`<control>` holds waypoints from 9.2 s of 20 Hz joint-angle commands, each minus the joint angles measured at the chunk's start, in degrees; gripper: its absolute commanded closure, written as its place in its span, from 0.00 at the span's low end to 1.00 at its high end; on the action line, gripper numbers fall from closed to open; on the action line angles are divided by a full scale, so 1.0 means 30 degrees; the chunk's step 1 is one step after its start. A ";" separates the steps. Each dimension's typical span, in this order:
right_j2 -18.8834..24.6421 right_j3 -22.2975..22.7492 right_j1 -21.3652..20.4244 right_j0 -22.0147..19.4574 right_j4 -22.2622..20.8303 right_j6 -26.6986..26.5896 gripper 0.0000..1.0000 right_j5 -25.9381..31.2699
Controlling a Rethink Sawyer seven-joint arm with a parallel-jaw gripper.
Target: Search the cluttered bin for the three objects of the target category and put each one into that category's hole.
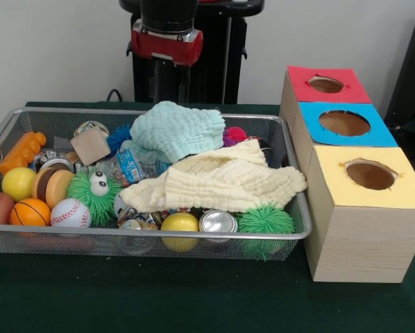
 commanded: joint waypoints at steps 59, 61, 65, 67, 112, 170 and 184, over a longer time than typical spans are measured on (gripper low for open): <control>-0.1761 -0.3114 0.4553 0.1685 0.0063 0.2230 1.00 -0.2356; -0.1734 -0.2646 0.3466 0.1526 0.0100 0.1932 1.00 -0.1243; -0.2473 -0.2235 0.0442 0.1849 0.0165 0.1072 1.00 0.2591; -0.2636 -0.2271 -0.0383 0.1887 0.0186 0.0891 1.00 0.3929; 0.2222 -0.3249 -0.2692 -0.5268 -0.2603 -0.3578 1.00 0.7423; -0.0019 -0.5639 0.2148 0.2300 0.0585 0.4327 0.00 0.3929; 0.0226 -0.9477 0.3632 0.2489 0.1064 0.2824 0.00 0.5916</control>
